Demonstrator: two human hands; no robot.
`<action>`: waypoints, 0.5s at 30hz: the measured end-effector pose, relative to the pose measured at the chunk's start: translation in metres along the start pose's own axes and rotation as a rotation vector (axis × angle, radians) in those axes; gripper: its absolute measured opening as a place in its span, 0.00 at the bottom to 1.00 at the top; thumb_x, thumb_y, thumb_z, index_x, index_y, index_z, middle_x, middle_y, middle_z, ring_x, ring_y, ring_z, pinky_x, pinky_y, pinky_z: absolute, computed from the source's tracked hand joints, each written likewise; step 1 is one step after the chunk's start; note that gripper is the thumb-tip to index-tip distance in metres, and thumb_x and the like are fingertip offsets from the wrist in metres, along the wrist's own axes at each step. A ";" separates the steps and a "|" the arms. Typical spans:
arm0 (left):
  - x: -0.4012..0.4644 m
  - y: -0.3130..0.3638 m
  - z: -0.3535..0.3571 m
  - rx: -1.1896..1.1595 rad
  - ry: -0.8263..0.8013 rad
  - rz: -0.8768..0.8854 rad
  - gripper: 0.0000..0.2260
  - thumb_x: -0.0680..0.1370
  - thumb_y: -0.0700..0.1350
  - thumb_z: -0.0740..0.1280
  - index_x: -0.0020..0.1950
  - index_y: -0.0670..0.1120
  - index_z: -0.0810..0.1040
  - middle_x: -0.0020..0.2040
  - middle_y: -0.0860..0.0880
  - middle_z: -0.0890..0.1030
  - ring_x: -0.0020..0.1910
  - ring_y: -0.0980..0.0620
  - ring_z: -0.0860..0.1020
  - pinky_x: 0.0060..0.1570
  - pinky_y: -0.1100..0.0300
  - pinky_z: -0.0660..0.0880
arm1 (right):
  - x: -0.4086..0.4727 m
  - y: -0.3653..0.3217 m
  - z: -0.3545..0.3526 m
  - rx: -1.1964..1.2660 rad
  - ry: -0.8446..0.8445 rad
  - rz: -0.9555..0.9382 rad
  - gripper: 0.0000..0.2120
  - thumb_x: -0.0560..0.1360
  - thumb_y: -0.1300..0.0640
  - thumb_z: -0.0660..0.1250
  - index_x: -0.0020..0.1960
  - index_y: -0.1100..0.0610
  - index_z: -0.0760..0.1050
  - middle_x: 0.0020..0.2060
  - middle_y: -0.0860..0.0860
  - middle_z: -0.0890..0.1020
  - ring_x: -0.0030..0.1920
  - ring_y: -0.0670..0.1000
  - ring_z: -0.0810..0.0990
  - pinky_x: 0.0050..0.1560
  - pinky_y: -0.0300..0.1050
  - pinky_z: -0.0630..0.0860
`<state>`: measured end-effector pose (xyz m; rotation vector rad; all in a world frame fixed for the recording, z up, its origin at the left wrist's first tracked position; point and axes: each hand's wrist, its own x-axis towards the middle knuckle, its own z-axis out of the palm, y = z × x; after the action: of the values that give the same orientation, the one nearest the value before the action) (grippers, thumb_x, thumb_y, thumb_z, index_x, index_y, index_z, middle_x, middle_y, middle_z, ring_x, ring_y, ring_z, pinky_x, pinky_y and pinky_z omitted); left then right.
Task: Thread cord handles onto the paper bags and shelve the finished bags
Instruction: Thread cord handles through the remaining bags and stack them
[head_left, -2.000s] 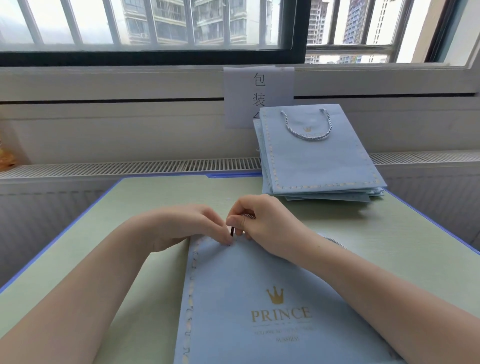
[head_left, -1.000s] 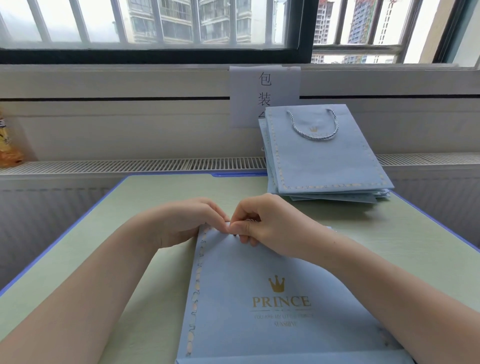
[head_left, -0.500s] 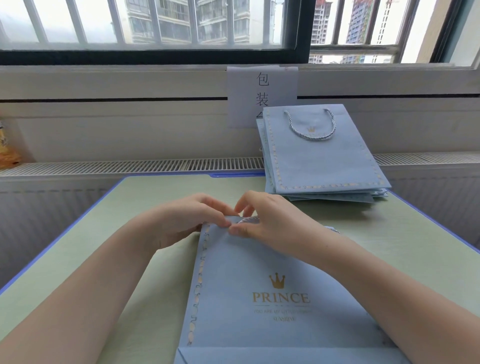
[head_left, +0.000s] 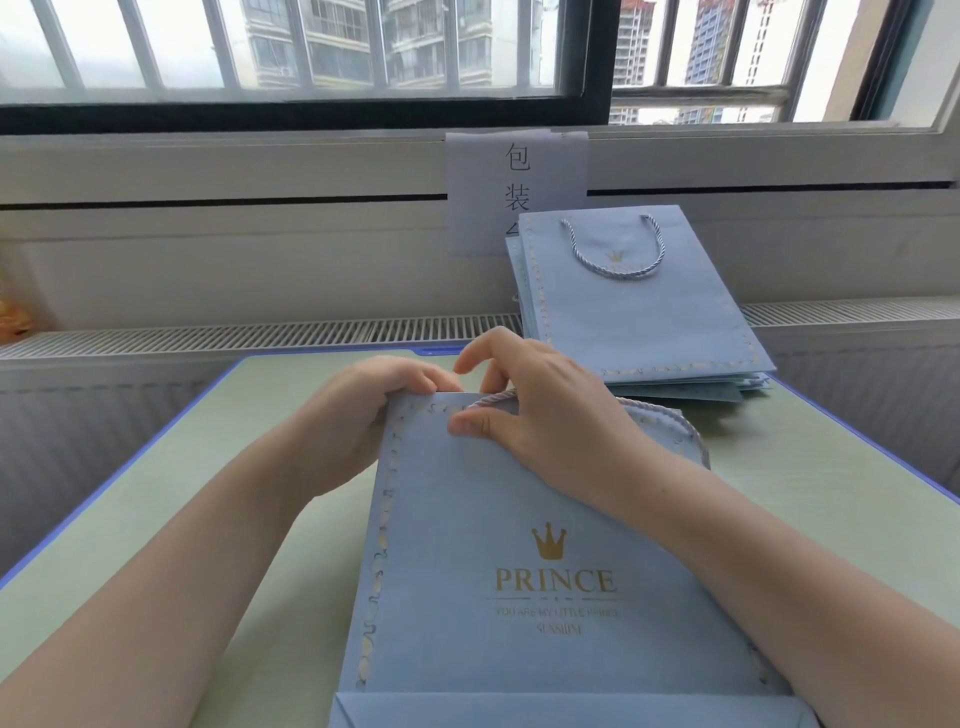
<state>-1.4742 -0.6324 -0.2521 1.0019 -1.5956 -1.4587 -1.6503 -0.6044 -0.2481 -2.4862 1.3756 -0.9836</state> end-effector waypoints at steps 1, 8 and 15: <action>-0.001 0.000 -0.002 -0.024 -0.013 -0.020 0.11 0.74 0.38 0.57 0.41 0.37 0.78 0.37 0.42 0.79 0.33 0.49 0.78 0.32 0.62 0.75 | -0.001 -0.001 0.000 0.010 0.010 -0.019 0.18 0.72 0.45 0.69 0.58 0.49 0.70 0.39 0.42 0.73 0.44 0.41 0.67 0.46 0.36 0.65; -0.005 0.003 -0.027 0.127 -0.295 -0.184 0.14 0.69 0.38 0.61 0.48 0.37 0.84 0.47 0.39 0.82 0.44 0.45 0.80 0.45 0.57 0.78 | -0.004 -0.004 0.010 -0.089 -0.070 -0.169 0.21 0.71 0.44 0.69 0.60 0.52 0.71 0.41 0.42 0.71 0.43 0.39 0.61 0.41 0.42 0.63; -0.011 0.002 -0.038 0.130 -0.440 -0.333 0.10 0.66 0.43 0.73 0.46 0.43 0.85 0.42 0.46 0.83 0.36 0.52 0.81 0.38 0.62 0.78 | -0.009 -0.010 0.017 -0.046 -0.067 -0.253 0.19 0.72 0.45 0.69 0.56 0.55 0.73 0.40 0.42 0.71 0.43 0.39 0.61 0.39 0.42 0.63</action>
<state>-1.4349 -0.6382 -0.2472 1.1153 -1.9188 -1.9237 -1.6360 -0.5947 -0.2612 -2.7507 1.0964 -0.9101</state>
